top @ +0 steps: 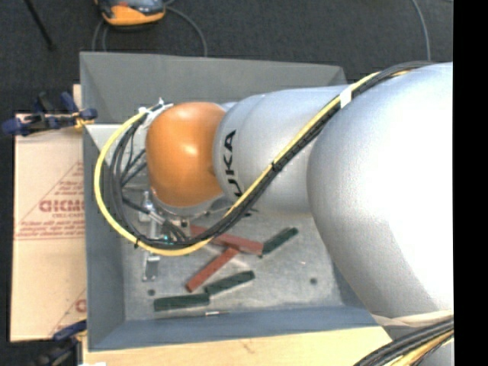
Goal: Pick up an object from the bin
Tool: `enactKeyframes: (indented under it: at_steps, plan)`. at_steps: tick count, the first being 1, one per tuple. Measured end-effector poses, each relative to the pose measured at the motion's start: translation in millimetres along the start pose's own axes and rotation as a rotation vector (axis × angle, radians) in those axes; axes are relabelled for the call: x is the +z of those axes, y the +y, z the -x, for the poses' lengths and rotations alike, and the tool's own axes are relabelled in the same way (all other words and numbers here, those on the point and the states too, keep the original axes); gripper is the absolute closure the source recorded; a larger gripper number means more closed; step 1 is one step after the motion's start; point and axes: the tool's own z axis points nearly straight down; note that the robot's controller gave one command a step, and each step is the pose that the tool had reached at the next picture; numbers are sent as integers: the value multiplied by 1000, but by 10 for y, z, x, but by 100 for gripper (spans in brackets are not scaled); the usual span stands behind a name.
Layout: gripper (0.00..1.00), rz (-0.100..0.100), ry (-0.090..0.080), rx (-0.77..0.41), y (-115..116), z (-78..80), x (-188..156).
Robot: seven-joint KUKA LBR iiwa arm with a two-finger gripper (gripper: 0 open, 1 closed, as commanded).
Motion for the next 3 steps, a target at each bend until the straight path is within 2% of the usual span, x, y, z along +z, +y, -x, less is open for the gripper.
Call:
enactKeyframes:
  at_steps: [1, 2, 3]
  plan:
    - [0, 2, -7, 4, -7, 23, -44]
    - [0, 3, -12, -19, -238, -94, 380]
    - [0, -1, -3, -29, -424, -59, 563]
